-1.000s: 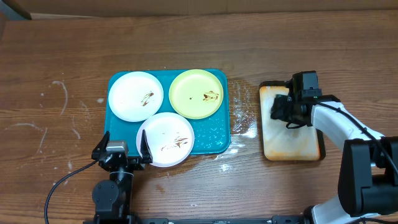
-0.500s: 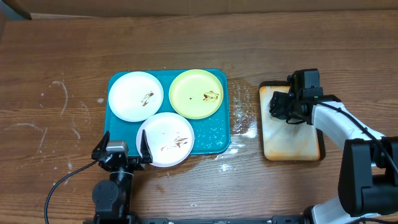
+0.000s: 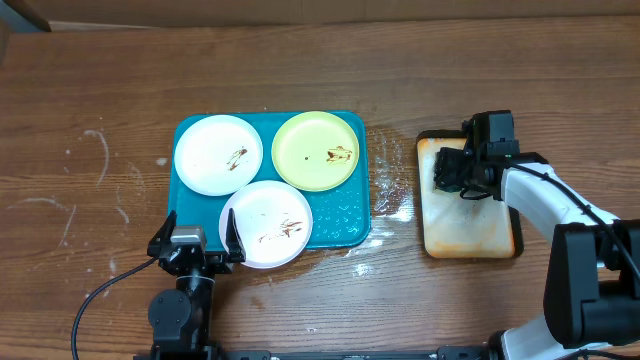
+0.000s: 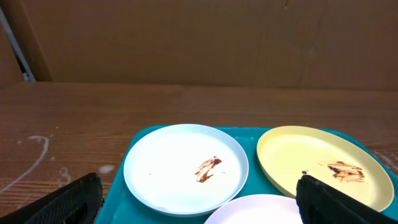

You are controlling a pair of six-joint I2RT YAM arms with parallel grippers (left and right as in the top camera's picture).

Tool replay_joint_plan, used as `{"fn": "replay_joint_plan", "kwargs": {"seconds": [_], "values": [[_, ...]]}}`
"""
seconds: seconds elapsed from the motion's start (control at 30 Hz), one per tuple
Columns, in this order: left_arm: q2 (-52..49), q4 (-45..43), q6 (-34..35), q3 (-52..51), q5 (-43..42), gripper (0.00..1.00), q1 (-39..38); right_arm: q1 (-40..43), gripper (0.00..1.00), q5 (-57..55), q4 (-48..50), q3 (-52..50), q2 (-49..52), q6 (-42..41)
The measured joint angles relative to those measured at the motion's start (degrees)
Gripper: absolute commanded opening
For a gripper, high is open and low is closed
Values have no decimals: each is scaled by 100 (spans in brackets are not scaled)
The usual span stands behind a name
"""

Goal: Clean dirty plates on tray and stack at the side

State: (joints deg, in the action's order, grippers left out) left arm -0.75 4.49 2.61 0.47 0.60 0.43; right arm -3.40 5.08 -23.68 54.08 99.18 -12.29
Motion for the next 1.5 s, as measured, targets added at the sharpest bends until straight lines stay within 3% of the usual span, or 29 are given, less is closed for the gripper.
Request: {"fn": "replay_joint_plan", "kwargs": {"seconds": [0.07, 0.27, 0.3, 0.4, 0.47, 0.77, 0.93, 1.13, 1.3, 1.5], "values": [[0, 0, 0, 0, 0, 100, 0, 0, 70, -70, -68, 2, 0, 7], [0, 0, 0, 0, 0, 100, 0, 0, 73, -240, -249, 2, 0, 26], [0, 0, 0, 0, 0, 100, 0, 0, 73, -256, -271, 2, 0, 35], [0, 0, 0, 0, 0, 100, 0, 0, 60, -291, -271, 2, 0, 68], [0, 0, 0, 0, -2, 100, 0, 0, 65, -310, -280, 2, 0, 44], [0, 0, 0, 0, -2, 100, 0, 0, 69, -358, -221, 2, 83, 138], [0, 0, 0, 0, 0, 100, 0, -7, 52, -330, -188, 107, 271, 173], [0, 0, 0, 0, 0, 100, 0, -111, 55, -319, -175, 120, 299, 184], [0, 0, 0, 0, 0, 100, 0, -146, 73, -293, -221, 144, 299, 195], [0, 0, 0, 0, -2, 100, 0, -162, 62, -367, -439, 199, 299, 188]]}}
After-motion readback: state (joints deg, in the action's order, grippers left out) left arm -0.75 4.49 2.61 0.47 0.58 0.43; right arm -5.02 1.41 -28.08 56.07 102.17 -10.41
